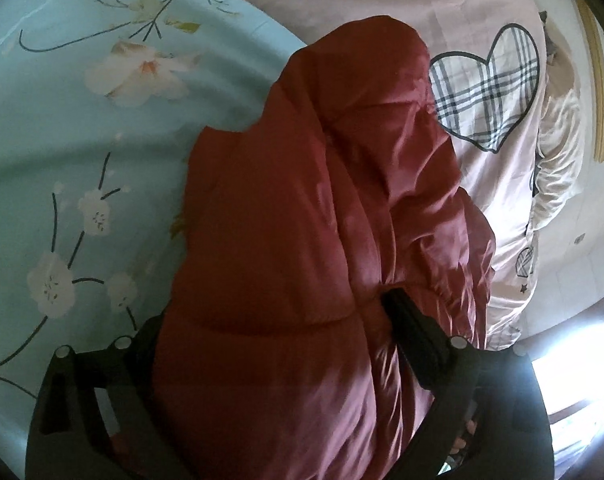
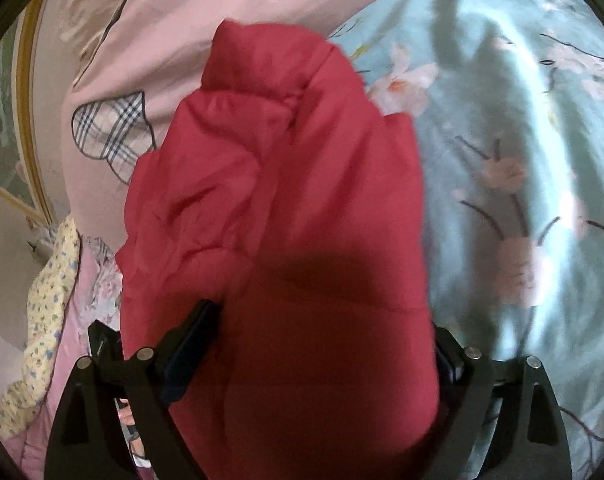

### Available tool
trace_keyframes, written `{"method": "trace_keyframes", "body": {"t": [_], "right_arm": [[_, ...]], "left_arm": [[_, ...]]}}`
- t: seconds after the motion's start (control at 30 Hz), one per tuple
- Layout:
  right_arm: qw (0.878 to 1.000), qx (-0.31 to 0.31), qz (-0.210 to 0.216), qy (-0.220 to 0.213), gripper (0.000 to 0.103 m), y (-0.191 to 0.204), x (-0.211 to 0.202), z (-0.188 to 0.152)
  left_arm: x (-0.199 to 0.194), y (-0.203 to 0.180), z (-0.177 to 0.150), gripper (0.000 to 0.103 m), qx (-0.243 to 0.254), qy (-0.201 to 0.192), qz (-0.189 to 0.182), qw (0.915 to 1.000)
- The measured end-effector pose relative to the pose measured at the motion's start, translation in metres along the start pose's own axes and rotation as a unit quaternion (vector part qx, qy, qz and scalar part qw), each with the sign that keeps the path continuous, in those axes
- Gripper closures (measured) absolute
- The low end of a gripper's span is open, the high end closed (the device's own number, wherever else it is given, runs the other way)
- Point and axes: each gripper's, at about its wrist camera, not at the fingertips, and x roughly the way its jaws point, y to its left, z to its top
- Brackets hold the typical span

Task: Fold large clothes

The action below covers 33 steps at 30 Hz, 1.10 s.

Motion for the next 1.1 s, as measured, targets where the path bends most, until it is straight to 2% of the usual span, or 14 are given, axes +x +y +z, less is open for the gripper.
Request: {"method": "trace_keyframes", "body": {"t": [0.13,0.23,0.33,0.53,0.77,1.1], "right_arm": [[1.000,0.002,0.005,-0.004,0.034,0.002,-0.003,-0.001],[1.000,-0.006,0.004,-0.012,0.049,0.008,-0.009,-0.003],[1.000,-0.015,-0.001,-0.016,0.058,0.019,-0.018,-0.006],[1.000,-0.026,-0.005,-0.001,0.063,0.038,-0.044,-0.020],[0.999,-0.034,0.002,0.022,0.063,0.052,-0.084,-0.064],[0.999,-0.021,0.015,0.037,0.063,0.051,-0.119,-0.122]], "left_arm": [[-0.005,-0.008,-0.004,0.033,0.020,-0.008,-0.002,0.9998],[-0.011,-0.020,-0.006,0.046,0.041,-0.012,0.002,0.9991],[-0.021,-0.028,-0.006,0.055,0.051,-0.020,0.003,0.9985],[-0.053,-0.043,-0.021,0.061,0.071,-0.026,-0.005,0.9971],[-0.100,-0.039,-0.065,0.062,0.078,-0.008,-0.016,0.9968],[-0.136,-0.028,-0.121,0.062,0.076,0.007,-0.016,0.9970]]}}
